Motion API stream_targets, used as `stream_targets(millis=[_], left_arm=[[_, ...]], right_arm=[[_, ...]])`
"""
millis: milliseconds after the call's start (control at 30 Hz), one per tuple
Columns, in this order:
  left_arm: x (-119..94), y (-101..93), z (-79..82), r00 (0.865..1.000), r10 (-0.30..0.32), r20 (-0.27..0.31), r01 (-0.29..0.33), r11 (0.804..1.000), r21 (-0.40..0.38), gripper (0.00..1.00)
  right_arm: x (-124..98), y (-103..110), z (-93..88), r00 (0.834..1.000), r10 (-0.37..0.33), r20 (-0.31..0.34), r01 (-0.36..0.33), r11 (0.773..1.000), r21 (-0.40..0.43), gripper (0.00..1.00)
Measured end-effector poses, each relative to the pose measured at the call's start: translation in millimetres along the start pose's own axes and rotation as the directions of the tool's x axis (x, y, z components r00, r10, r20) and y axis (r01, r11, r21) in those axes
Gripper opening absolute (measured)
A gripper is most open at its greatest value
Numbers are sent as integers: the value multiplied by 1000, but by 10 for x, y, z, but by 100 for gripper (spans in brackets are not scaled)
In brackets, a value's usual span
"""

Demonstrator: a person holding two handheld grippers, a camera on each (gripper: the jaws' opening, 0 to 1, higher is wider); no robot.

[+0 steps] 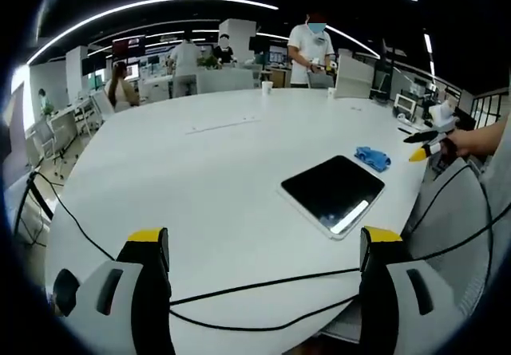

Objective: Wipe the mirror surface with the cleaning cloth until all visible marks leave the cleaned area.

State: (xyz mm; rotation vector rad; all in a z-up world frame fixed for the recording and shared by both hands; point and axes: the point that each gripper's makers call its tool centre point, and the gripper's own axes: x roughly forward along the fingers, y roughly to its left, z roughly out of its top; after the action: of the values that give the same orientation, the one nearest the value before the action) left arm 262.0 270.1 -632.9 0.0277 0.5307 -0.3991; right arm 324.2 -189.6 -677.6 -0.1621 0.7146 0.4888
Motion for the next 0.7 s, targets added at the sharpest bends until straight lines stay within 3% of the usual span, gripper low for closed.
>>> stream_targets(millis=[567, 700], left_arm=[[14, -9, 14, 1000, 14, 10, -13, 999, -31, 99], [-2, 10, -40, 1000, 15, -10, -15, 999, -30, 97]], right_arm=[[-22, 18, 51, 1000, -8, 10, 7, 999, 41, 98], [-15, 47, 40, 1000, -7, 12, 7, 999, 34, 98]])
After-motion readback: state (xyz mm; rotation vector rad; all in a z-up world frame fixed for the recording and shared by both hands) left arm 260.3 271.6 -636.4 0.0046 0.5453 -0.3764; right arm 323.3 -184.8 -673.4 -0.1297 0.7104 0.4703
